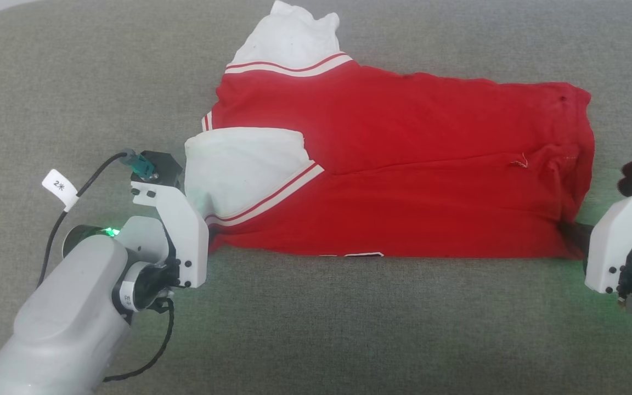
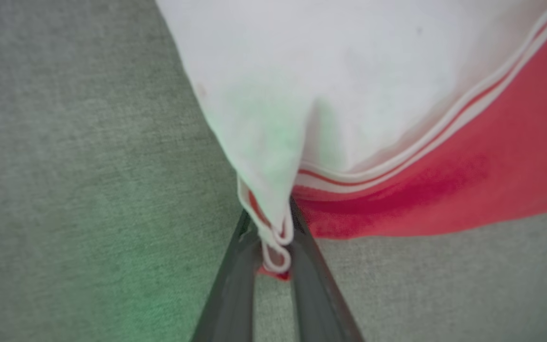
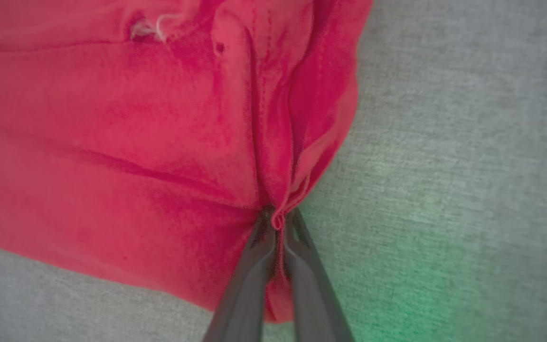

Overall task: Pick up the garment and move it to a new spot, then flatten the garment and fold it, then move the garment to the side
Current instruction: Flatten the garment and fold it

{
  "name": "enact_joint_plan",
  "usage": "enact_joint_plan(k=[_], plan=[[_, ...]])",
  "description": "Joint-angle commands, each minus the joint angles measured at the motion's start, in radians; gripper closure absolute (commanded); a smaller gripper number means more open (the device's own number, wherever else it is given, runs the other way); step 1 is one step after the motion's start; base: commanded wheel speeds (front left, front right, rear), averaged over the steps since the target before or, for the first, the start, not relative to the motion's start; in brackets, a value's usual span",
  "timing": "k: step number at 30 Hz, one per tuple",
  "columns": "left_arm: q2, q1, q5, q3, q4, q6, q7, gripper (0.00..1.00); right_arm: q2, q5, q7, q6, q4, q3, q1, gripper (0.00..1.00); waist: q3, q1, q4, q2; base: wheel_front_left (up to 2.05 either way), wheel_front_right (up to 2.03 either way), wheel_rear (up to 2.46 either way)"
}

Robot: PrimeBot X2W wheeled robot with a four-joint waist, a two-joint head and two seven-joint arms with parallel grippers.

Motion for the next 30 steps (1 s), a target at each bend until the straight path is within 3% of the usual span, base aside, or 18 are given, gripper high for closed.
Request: enact_joint_plan(k=[1,6,11,17,23,27,30], plan=[[-0.016,0.020,0.007,-0.018,0.032,0.003,-0.001,1.00,0.028,0.002,0.029,0.000,0.042,0.028,0.037,1.00,-0.001,0.0000,0.001,-0.0001,0.00,0.00,0.00],[0.012,0.021,-0.010,-0.008,0.002,0.006,0.028,1.00,-0.009,0.023,0.073,0.000,0.008,0.011,0.031,1.00,-0.015,0.0000,0.005,-0.0001,0.00,0.00,0.00],[0.069,0.037,-0.004,-0.008,-0.095,0.037,0.086,1.00,-0.062,0.045,0.123,-0.001,-0.066,-0.018,0.039,1.00,-0.038,0.0000,0.013,-0.0001,0.00,0.00,0.00],[0.148,0.088,0.016,-0.013,-0.272,0.109,0.158,1.00,-0.102,0.059,0.202,-0.001,-0.178,-0.073,0.100,1.00,-0.058,0.0000,0.026,-0.0001,0.00,0.00,0.00],[0.215,0.205,0.021,-0.018,-0.468,0.207,0.207,1.00,-0.076,0.050,0.289,-0.001,-0.313,-0.158,0.212,1.00,-0.061,0.0000,0.028,-0.0001,0.00,0.00,0.00],[0.210,0.268,0.005,-0.025,-0.495,0.228,0.191,1.00,-0.036,0.041,0.311,-0.001,-0.339,-0.183,0.259,1.00,-0.056,0.0000,0.022,-0.0001,0.00,0.00,0.00],[0.190,0.290,-0.008,-0.030,-0.456,0.211,0.164,1.00,-0.008,0.023,0.297,-0.001,-0.323,-0.182,0.274,1.00,-0.052,0.0000,0.013,-0.0001,0.00,0.00,0.00]])
